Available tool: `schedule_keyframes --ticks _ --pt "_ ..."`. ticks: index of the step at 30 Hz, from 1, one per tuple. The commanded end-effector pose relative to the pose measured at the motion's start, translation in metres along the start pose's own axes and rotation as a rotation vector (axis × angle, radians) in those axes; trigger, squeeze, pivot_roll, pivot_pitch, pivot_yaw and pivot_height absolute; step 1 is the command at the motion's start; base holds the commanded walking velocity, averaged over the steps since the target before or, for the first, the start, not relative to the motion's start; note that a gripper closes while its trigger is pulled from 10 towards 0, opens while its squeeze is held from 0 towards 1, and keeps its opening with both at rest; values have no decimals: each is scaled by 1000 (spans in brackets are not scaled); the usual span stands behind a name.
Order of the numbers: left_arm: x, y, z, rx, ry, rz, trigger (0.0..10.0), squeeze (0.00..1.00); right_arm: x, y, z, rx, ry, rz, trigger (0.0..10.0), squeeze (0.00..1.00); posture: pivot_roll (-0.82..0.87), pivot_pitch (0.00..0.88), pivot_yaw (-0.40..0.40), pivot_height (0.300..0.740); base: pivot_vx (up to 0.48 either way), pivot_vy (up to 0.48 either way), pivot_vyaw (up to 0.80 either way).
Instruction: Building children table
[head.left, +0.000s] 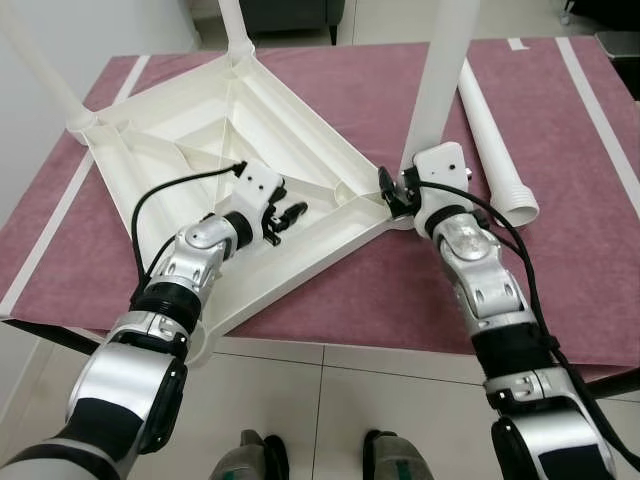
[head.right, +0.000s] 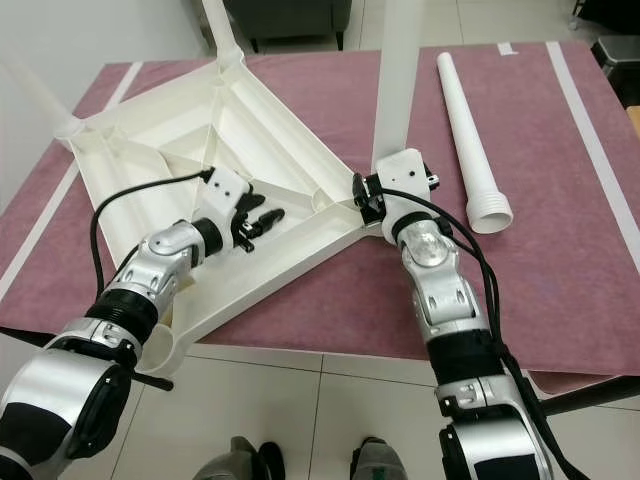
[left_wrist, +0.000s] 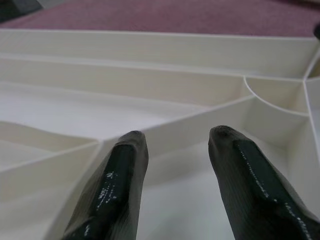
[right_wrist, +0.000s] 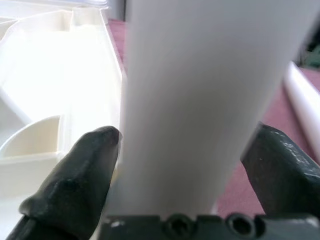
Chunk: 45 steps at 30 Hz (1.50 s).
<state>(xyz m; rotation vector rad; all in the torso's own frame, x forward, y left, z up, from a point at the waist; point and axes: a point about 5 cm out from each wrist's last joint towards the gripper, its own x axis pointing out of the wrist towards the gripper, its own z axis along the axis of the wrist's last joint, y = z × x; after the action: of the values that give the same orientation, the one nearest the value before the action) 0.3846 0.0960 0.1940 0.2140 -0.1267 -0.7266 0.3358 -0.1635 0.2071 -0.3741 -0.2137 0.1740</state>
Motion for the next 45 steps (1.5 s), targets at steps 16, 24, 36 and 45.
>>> schedule_keyframes --ticks 16,24,36,45 --pt "-61 22 26 192 -5 -172 10000 0 -81 -6 24 258 -119 99 10000 0 -111 153 169 740 0 0 0" --pt "-113 13 17 366 221 -520 10000 0 -96 15 23 445 -82 210 10000 0 -89 132 153 740 0 0 0" --pt "-166 16 22 516 505 -914 10000 0 -97 31 28 536 -87 397 10000 0 -54 118 148 740 0 0 0" --pt "-155 11 6 519 509 -909 10000 0 -95 30 31 543 -84 408 10000 0 -67 121 144 740 0 0 0"
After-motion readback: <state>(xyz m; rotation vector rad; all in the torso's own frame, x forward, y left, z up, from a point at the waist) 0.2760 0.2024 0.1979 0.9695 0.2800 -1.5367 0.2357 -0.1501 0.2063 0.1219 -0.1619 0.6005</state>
